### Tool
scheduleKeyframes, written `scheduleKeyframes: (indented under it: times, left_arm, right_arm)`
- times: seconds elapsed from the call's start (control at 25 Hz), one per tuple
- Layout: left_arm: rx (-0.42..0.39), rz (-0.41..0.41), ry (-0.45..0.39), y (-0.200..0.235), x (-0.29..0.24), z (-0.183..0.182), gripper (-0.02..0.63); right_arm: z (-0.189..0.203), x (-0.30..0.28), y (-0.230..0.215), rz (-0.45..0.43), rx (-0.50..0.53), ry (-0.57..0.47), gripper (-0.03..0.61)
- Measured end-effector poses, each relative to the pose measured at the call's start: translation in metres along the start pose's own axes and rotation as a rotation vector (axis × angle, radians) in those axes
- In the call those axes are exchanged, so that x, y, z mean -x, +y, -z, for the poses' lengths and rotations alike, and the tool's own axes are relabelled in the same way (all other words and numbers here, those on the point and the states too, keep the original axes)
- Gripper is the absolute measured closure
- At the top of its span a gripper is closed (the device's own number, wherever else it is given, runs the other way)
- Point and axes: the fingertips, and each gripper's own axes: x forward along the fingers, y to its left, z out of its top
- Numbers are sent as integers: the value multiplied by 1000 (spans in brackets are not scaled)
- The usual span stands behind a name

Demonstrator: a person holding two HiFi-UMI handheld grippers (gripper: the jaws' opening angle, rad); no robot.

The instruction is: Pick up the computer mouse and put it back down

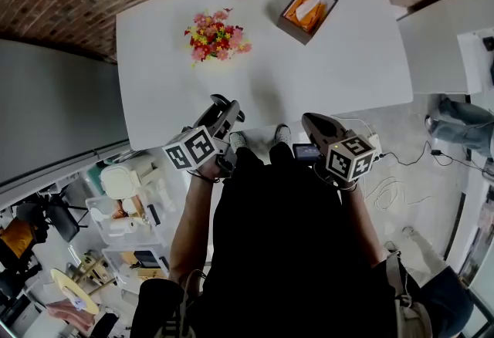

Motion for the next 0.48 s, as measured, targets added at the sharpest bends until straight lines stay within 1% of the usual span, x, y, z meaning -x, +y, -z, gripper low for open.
scheduleKeyframes:
  times: [0.32, 0.48]
  left_arm:
    - [-7, 15, 8, -5, -2, 2, 319]
    - [-18, 9, 14, -4, -2, 3, 319]
  right_arm:
    - [2, 3, 1, 4, -1, 0, 561]
    - [5, 3, 2, 2, 0, 0, 561]
